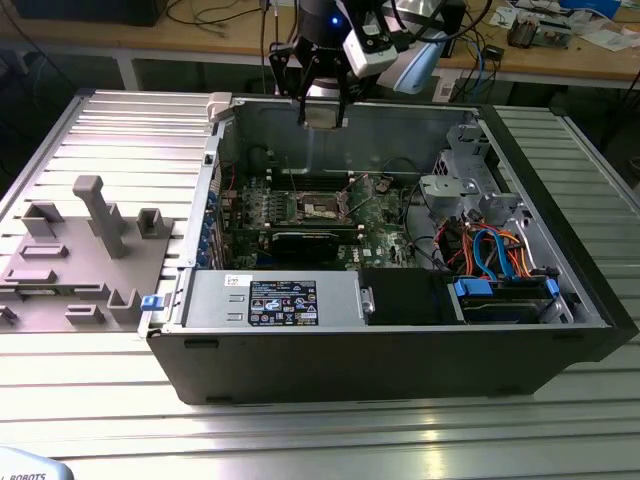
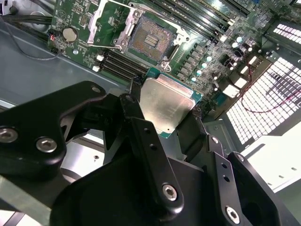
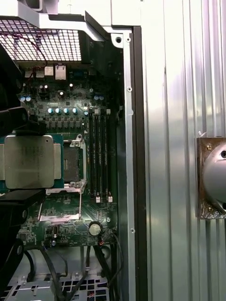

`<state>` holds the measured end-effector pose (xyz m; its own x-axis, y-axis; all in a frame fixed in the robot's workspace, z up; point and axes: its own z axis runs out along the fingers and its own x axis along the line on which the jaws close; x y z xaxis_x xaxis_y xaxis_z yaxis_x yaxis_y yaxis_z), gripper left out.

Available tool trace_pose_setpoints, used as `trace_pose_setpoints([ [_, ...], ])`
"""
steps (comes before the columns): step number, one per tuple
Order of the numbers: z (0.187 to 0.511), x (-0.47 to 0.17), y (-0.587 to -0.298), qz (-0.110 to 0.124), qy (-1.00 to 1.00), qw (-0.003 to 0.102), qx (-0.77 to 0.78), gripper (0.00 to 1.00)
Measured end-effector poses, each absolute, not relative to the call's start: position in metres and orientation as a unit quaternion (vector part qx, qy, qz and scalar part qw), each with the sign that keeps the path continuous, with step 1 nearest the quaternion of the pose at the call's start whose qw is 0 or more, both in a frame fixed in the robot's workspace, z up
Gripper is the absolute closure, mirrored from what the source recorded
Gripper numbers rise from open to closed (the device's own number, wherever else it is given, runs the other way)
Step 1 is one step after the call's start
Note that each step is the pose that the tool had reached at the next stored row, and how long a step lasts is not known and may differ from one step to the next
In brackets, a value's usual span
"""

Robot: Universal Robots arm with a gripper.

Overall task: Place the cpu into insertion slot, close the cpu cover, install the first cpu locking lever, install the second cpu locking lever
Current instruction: 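Place the cpu into insertion slot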

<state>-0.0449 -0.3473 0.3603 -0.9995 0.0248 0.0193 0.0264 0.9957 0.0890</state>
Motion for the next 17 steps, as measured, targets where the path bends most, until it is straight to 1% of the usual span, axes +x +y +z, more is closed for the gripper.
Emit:
trace_pose_setpoints([
  [17, 0.3549, -0.0449, -0.3473, -0.045, -0.999, 0.009, -0.013, 0.45],
])
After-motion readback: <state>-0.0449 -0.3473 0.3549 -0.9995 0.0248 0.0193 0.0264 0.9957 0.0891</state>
